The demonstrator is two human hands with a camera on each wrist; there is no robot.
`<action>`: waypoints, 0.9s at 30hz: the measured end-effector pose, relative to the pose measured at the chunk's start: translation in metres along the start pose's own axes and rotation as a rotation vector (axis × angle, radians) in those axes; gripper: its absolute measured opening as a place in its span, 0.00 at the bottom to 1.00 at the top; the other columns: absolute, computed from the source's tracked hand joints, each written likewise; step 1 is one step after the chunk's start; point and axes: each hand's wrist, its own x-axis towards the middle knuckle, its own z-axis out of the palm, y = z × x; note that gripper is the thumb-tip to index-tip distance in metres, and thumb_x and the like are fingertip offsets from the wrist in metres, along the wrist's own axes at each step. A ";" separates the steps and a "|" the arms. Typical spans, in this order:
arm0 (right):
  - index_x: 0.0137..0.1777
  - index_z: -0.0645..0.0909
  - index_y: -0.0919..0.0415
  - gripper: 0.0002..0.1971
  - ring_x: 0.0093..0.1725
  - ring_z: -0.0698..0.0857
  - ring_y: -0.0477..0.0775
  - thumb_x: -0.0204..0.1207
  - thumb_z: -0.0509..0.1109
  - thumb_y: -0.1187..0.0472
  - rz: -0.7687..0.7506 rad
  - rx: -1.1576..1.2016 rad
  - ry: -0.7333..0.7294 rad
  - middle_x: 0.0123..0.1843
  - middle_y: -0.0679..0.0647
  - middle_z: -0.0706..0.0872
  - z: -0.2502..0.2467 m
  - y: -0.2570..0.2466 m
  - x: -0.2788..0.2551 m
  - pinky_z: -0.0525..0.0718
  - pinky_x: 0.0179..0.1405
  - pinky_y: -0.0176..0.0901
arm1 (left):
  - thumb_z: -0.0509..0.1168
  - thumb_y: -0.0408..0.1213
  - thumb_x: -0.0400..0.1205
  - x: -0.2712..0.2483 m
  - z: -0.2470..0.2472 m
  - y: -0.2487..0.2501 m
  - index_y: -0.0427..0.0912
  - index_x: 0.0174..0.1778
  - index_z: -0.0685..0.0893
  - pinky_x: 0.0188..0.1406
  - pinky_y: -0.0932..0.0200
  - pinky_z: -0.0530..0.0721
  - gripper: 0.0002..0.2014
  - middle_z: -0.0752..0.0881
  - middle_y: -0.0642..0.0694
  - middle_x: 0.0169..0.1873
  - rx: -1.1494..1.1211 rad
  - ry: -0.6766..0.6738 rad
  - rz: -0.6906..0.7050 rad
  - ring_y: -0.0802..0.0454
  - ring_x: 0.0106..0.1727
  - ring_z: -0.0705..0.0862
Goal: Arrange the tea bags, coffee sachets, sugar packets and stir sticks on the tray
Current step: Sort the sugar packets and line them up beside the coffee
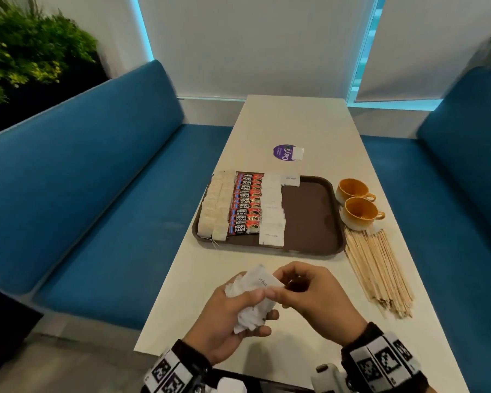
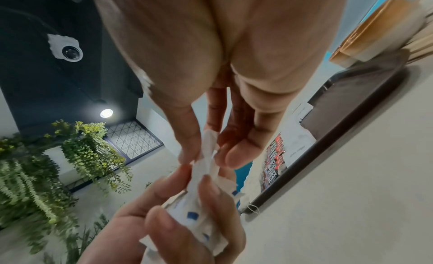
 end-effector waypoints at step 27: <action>0.58 0.90 0.61 0.20 0.38 0.90 0.58 0.65 0.84 0.64 0.002 0.282 0.060 0.41 0.68 0.90 -0.018 -0.003 -0.003 0.90 0.38 0.47 | 0.76 0.52 0.78 0.005 0.007 -0.001 0.41 0.56 0.83 0.22 0.62 0.73 0.21 0.82 0.36 0.46 0.014 0.005 -0.054 0.43 0.35 0.80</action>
